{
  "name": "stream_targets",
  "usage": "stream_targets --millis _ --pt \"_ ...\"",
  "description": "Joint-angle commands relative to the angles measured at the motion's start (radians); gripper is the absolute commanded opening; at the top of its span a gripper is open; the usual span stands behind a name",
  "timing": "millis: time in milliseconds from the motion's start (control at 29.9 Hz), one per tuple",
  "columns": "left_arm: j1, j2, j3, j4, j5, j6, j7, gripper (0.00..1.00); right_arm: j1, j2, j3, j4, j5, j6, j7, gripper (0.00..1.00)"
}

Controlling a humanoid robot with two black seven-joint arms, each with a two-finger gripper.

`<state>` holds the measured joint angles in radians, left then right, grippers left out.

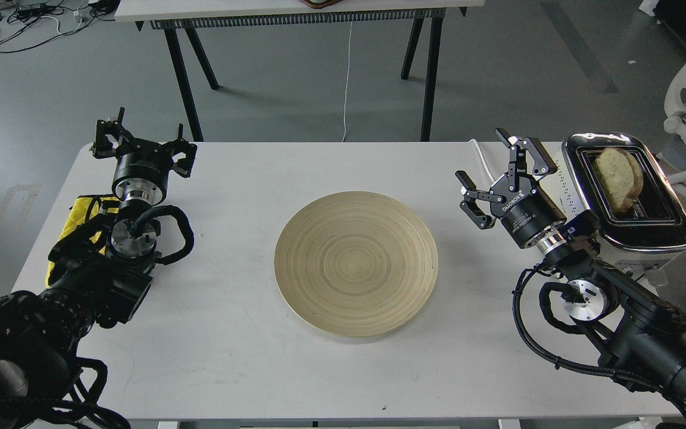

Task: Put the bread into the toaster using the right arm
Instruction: 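Withdraw the right gripper from the toaster and hover beside it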

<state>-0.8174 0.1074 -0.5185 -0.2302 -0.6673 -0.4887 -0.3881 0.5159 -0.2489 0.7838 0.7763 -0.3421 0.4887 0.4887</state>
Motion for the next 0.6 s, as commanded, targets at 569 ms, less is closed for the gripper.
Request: stream_targets --millis 569 --pt "0.000 0.000 0.000 0.000 0.000 0.000 0.000 1.00 0.213 -0.406 -0.149 0.260 -0.443 -0.439 -0.047 1.00"
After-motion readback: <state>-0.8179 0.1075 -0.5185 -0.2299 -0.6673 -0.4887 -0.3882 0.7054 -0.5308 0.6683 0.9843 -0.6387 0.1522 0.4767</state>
